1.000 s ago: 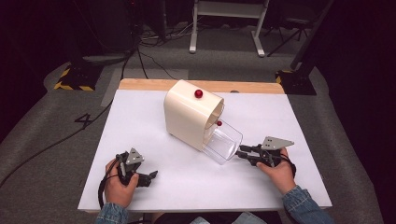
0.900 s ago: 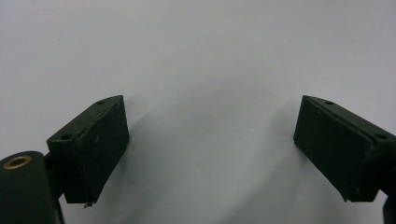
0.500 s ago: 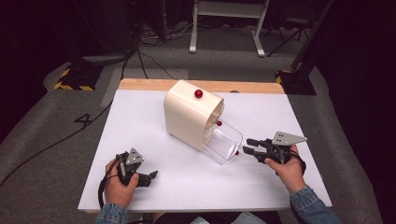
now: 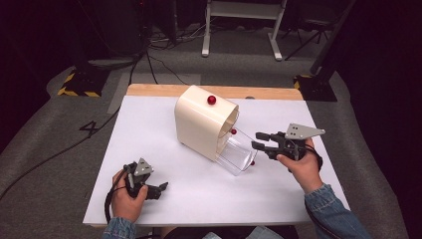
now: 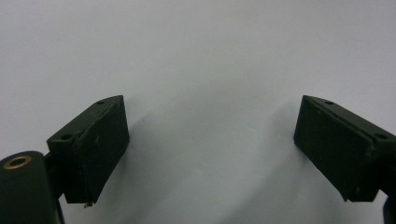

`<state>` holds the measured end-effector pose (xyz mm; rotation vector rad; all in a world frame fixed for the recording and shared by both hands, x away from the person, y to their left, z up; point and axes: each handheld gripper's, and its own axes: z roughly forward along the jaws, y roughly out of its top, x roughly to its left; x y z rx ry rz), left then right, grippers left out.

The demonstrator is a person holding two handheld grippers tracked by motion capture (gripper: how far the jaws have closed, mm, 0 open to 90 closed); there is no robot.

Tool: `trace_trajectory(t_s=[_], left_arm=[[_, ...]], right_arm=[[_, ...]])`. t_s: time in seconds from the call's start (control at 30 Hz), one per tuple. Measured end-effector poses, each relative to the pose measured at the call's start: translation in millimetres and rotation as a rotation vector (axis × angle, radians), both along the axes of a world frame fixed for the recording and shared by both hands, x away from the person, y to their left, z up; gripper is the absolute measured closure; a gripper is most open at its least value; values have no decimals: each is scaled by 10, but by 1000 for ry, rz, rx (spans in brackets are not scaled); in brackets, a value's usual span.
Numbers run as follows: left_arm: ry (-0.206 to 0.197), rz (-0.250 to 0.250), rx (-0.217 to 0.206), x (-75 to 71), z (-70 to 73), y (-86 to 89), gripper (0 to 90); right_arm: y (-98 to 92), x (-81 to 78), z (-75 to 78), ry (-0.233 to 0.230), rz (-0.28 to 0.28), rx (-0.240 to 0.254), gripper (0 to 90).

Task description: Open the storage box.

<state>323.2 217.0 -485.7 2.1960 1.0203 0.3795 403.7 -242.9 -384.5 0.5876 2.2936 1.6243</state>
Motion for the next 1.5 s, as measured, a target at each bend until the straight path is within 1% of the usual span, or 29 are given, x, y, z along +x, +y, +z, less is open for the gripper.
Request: trace_trajectory(t_s=[0.13, 0.17, 0.2, 0.33, 0.4, 0.57, 0.67, 0.77, 0.8, 0.97, 1.17, 1.5], left_arm=[[-2, -1, 1, 0, -1, 1, 105], [1, 2, -3, -3, -3, -2, 105], [1, 1, -2, -3, -2, -1, 105], [-1, 3, -3, -6, -3, -3, 105], [0, 7, -7, -10, -5, -8, 106], [0, 7, -6, -9, -5, -7, 106], [-1, 8, -5, -11, -6, -8, 106], [-1, 8, -5, -11, -6, -8, 107], [-3, 7, -3, -10, -5, -7, 106], [-4, 7, -3, -11, -5, -8, 106], [-2, 9, -6, -11, -5, -10, 107], [-2, 6, -3, -8, -4, -8, 106]], right_arm=[[122, 100, 25, 3, 15, 6, 603], [185, 148, 17, 4, 22, 8, 605], [185, 148, 17, 4, 22, 8, 605], [287, 231, -26, 3, 29, 17, 623], [351, 278, -77, 15, 34, 22, 629], [421, 326, -130, 12, 36, 19, 653], [476, 342, -156, 7, 41, 38, 678], [524, 332, -166, -5, 37, 16, 716], [527, 327, -164, -16, 26, 6, 737], [536, 309, -160, -35, 16, -1, 744], [521, 289, -153, -39, 14, 4, 745], [341, 156, -78, -44, 9, 3, 746]])
